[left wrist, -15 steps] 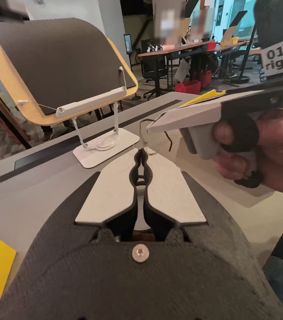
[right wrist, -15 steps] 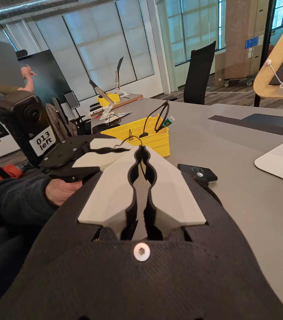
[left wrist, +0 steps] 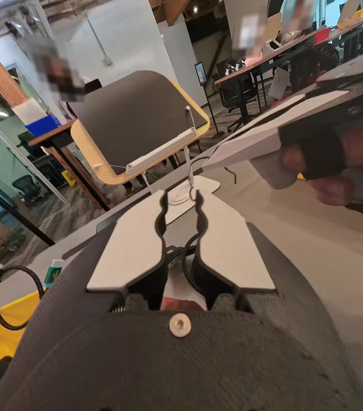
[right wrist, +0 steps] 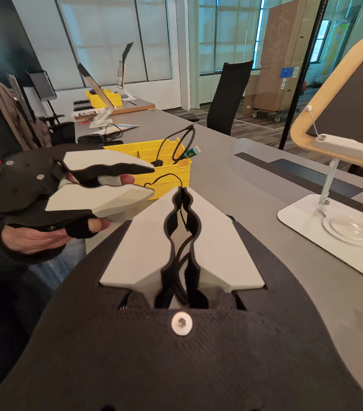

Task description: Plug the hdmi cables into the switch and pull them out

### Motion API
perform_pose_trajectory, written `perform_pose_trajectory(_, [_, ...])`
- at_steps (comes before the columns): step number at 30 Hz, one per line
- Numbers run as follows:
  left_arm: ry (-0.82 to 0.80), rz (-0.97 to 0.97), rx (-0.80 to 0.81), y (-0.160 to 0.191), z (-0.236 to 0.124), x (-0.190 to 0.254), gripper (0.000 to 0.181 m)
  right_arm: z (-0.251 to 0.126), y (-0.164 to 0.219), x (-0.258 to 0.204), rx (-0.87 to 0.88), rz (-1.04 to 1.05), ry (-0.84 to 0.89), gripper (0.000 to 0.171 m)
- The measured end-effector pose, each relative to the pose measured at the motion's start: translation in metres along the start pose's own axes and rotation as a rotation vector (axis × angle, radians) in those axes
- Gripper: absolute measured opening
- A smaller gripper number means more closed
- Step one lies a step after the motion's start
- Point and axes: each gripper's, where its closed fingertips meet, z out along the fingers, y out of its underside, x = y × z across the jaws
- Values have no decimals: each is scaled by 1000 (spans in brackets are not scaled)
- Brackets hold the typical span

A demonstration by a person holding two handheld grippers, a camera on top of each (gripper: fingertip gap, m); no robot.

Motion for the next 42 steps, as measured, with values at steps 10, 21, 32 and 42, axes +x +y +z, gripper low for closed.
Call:
perform_pose_trajectory(10, [-36, 44, -20, -2, 7, 7, 0, 2, -10, -10, 35, 27, -23, 0])
perform_pose_trajectory(21, [156, -53, -58, 25, 8, 21, 34, -6, 3, 8, 26, 165, -36, 0])
perform_pose_trajectory(32, [288, -258, -701, 175, 32, 17, 56, -18, 13, 28, 8, 150, -1, 0])
perform_pose_trajectory(42, [271, -147, -800, 204, 66, 32, 20, -19, 21, 34, -12, 158, -9, 0])
